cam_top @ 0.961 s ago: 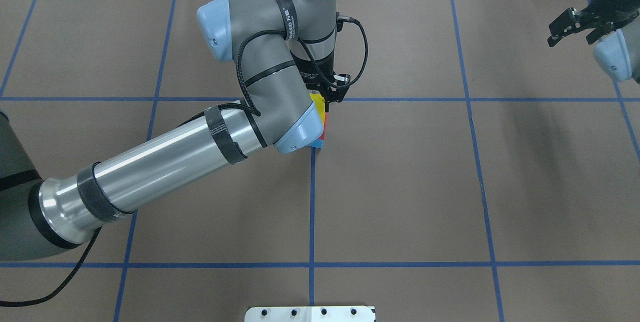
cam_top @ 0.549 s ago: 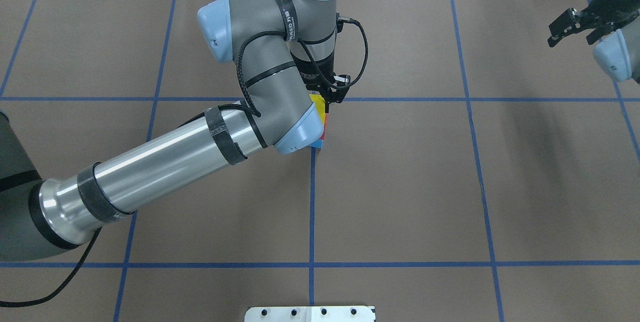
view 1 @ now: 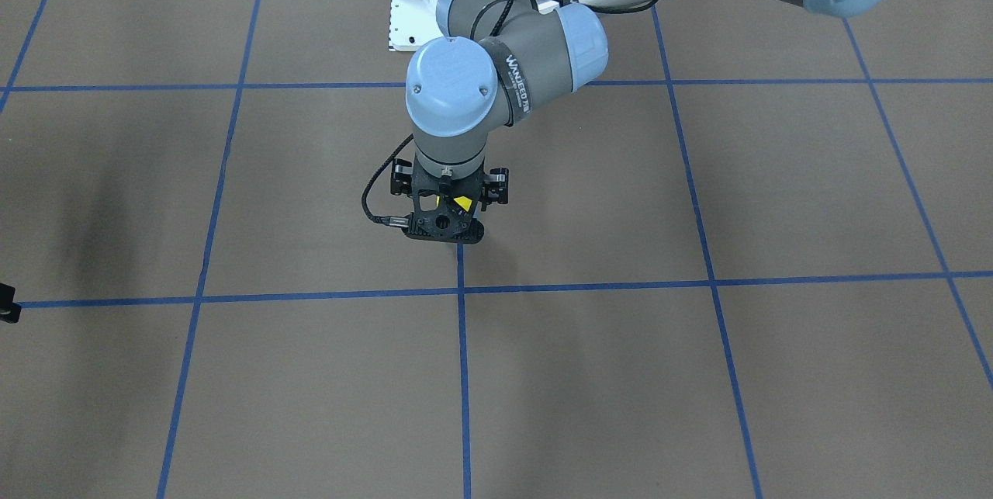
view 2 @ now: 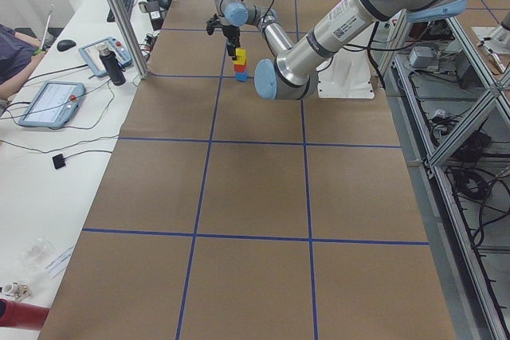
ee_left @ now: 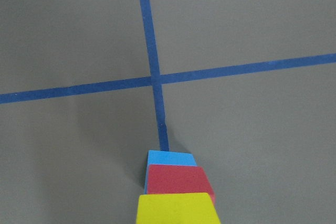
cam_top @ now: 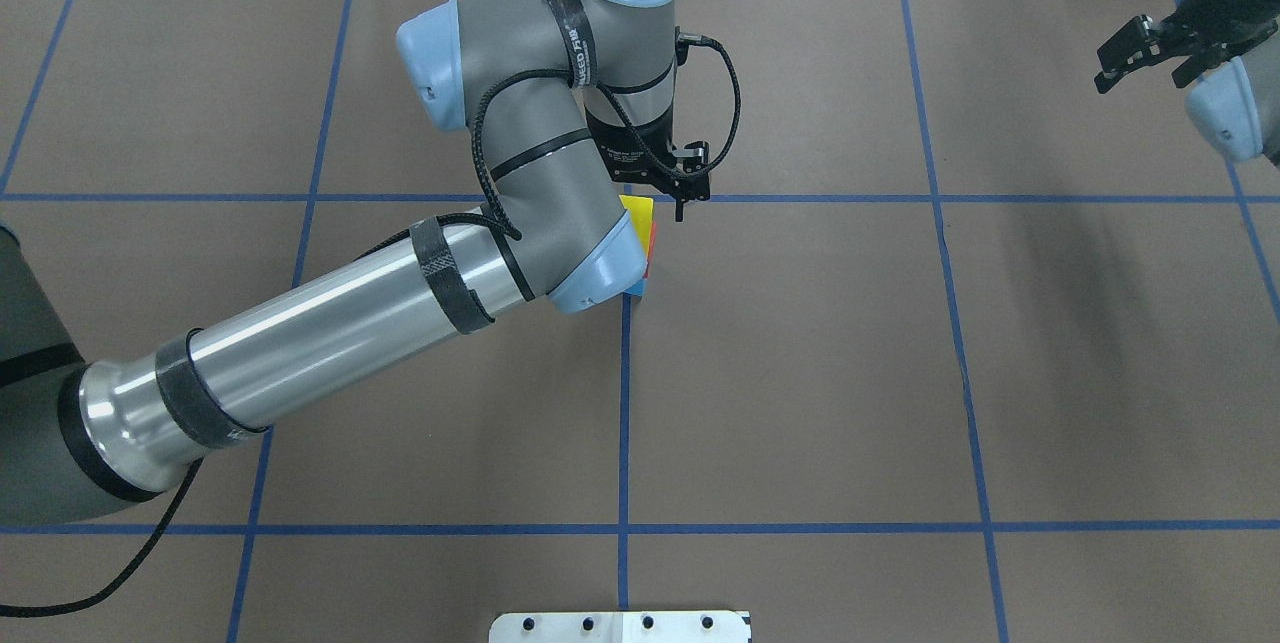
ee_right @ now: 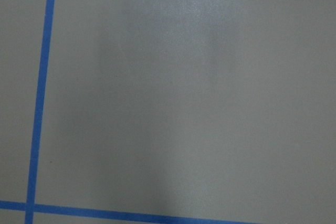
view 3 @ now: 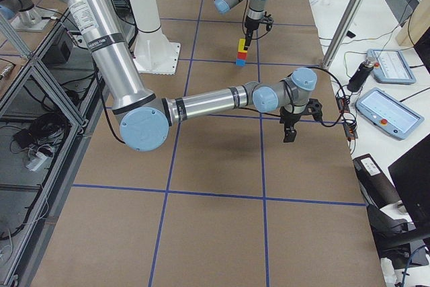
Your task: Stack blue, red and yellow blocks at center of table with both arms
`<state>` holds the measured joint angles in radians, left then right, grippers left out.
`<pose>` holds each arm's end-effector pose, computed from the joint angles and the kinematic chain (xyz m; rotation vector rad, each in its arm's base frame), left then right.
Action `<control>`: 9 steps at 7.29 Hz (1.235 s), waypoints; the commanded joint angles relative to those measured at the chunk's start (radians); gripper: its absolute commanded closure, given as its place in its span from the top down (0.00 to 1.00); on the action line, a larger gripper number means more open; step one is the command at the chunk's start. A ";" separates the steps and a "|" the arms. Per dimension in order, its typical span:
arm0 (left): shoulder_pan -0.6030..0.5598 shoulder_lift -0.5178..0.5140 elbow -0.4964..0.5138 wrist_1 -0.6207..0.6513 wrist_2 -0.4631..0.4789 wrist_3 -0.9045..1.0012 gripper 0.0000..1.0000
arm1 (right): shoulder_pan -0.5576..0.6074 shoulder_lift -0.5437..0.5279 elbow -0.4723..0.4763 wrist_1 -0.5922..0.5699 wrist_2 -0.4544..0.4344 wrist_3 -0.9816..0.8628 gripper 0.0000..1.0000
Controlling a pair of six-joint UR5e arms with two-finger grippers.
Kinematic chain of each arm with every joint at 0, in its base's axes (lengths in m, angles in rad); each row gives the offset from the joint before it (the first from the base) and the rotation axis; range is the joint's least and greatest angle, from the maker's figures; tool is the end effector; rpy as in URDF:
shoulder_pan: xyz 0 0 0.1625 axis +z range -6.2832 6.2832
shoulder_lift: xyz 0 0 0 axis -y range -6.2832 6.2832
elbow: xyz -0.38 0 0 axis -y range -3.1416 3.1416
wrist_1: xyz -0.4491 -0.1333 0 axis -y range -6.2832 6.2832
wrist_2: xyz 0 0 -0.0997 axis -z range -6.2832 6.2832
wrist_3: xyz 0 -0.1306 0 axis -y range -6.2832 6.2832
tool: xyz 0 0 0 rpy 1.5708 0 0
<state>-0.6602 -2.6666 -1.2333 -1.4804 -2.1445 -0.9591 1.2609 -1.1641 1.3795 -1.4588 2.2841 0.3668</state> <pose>0.6017 -0.5462 0.0518 -0.0584 0.8496 0.1460 -0.1725 -0.6957 0.4770 0.0609 -0.7704 -0.0627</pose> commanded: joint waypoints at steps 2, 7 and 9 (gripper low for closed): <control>-0.019 0.001 -0.037 0.009 0.011 -0.006 0.99 | 0.002 0.003 -0.008 0.000 0.000 -0.038 0.99; -0.206 0.600 -0.737 0.145 0.011 0.193 1.00 | -0.006 -0.012 -0.002 0.094 -0.155 -0.040 0.99; -0.429 0.780 -0.685 0.126 0.003 0.639 1.00 | -0.005 -0.106 -0.023 0.196 -0.155 -0.035 0.99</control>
<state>-0.9534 -2.0140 -1.9306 -1.3426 -2.1378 -0.5918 1.2544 -1.2299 1.3749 -1.3221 2.1321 0.3297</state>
